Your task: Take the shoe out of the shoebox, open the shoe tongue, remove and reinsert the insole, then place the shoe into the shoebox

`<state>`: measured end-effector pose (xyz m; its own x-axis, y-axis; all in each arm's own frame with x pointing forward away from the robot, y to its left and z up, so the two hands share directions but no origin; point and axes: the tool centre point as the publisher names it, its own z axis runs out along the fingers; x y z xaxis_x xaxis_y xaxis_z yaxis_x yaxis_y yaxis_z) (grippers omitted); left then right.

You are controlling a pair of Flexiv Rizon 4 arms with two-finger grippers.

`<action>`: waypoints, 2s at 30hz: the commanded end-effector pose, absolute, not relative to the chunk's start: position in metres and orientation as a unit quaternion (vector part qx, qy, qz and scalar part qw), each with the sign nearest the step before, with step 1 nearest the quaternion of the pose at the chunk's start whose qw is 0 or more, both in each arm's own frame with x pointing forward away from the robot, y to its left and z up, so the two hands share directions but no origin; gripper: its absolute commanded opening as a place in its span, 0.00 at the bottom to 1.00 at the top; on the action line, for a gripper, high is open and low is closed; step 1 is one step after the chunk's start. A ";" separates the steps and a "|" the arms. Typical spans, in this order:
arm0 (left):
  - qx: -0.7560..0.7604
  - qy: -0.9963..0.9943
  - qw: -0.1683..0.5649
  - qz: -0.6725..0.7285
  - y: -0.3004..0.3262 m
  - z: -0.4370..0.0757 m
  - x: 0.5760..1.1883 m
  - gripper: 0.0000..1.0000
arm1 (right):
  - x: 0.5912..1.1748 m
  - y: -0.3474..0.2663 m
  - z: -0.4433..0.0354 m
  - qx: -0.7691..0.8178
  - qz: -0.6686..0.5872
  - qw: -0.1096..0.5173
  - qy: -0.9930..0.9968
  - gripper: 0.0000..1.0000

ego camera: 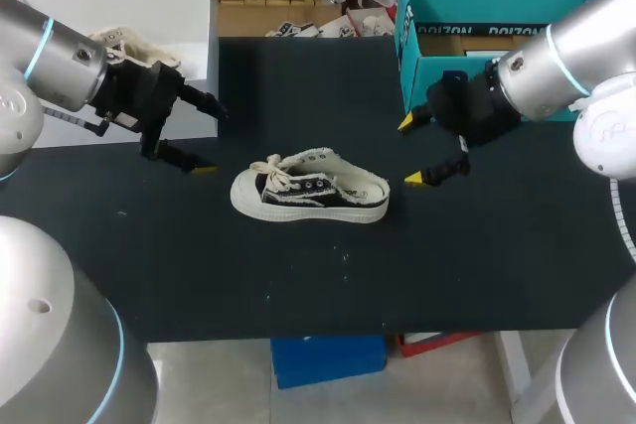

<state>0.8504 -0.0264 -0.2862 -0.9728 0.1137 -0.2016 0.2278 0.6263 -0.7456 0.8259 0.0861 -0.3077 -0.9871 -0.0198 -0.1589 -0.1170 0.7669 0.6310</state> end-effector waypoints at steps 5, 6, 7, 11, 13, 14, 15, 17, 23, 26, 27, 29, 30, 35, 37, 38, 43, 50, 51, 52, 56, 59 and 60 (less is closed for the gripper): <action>0.095 0.899 0.070 -0.422 -0.027 -0.287 0.850 1.00 | 0.819 0.101 -0.334 -0.022 0.380 0.072 0.922 1.00; 0.095 0.899 0.070 -0.422 -0.027 -0.287 0.850 1.00 | 0.819 0.104 -0.337 -0.020 0.386 0.071 0.919 1.00; 0.095 0.899 0.070 -0.422 -0.027 -0.287 0.850 1.00 | 0.820 0.106 -0.340 -0.020 0.391 0.071 0.918 1.00; 0.095 0.899 0.070 -0.422 -0.027 -0.287 0.850 1.00 | 0.822 0.116 -0.350 -0.017 0.401 0.071 0.913 1.00; 0.095 0.899 0.070 -0.422 -0.027 -0.287 0.850 1.00 | 0.823 0.119 -0.356 -0.013 0.406 0.071 0.911 1.00; 0.095 0.899 0.070 -0.422 -0.027 -0.287 0.850 1.00 | 0.824 0.121 -0.358 -0.012 0.410 0.071 0.909 1.00; 0.095 0.899 0.070 -0.422 -0.027 -0.287 0.850 1.00 | 0.825 0.122 -0.361 -0.011 0.411 0.072 0.909 1.00; 0.095 0.899 0.070 -0.422 -0.027 -0.287 0.850 1.00 | 0.827 0.125 -0.366 -0.008 0.415 0.071 0.907 1.00; 0.095 0.899 0.070 -0.422 -0.027 -0.287 0.850 1.00 | 0.829 0.129 -0.380 0.007 0.433 0.069 0.899 1.00; 0.095 0.899 0.070 -0.422 -0.027 -0.287 0.850 1.00 | 0.830 0.133 -0.387 0.013 0.443 0.065 0.894 1.00; 0.095 0.899 0.070 -0.422 -0.027 -0.287 0.850 1.00 | 0.830 0.133 -0.389 0.017 0.451 0.066 0.890 1.00; 0.095 0.899 0.070 -0.422 -0.027 -0.287 0.850 1.00 | 0.832 0.133 -0.392 0.022 0.461 0.067 0.884 1.00; 0.095 0.899 0.070 -0.422 -0.027 -0.287 0.850 1.00 | 0.833 0.132 -0.393 0.024 0.463 0.068 0.883 1.00; 0.095 0.899 0.070 -0.422 -0.027 -0.287 0.850 1.00 | 0.837 0.132 -0.398 0.033 0.473 0.067 0.878 1.00; 0.095 0.899 0.070 -0.422 -0.027 -0.287 0.850 1.00 | 0.838 0.132 -0.400 0.034 0.476 0.067 0.876 1.00; 0.095 0.899 0.070 -0.422 -0.027 -0.287 0.850 1.00 | 0.839 0.133 -0.401 0.034 0.477 0.066 0.876 1.00; 0.095 0.899 0.070 -0.422 -0.027 -0.287 0.850 1.00 | 0.844 0.137 -0.404 0.033 0.481 0.061 0.874 1.00; 0.095 0.899 0.070 -0.422 -0.027 -0.287 0.850 1.00 | 0.846 0.142 -0.413 0.032 0.483 0.052 0.873 1.00; 0.095 0.899 0.070 -0.422 -0.027 -0.287 0.850 1.00 | 0.846 0.142 -0.414 0.032 0.484 0.052 0.873 1.00; 0.095 0.899 0.070 -0.422 -0.027 -0.287 0.850 1.00 | 0.846 0.142 -0.415 0.033 0.485 0.051 0.873 1.00; 0.095 0.899 0.070 -0.422 -0.027 -0.287 0.850 1.00 | 0.847 0.146 -0.419 0.034 0.487 0.048 0.871 1.00; 0.095 0.899 0.070 -0.422 -0.027 -0.287 0.850 1.00 | 0.847 0.147 -0.422 0.034 0.488 0.046 0.871 1.00; 0.095 0.899 0.070 -0.422 -0.027 -0.287 0.850 1.00 | 0.847 0.147 -0.422 0.034 0.488 0.046 0.871 1.00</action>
<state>0.8504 -0.0264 -0.2862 -0.9728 0.1137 -0.2016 0.2277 0.6263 -0.7456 0.8440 0.1435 -0.4180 -0.9935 0.1036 -0.0465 0.0146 0.5229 0.8522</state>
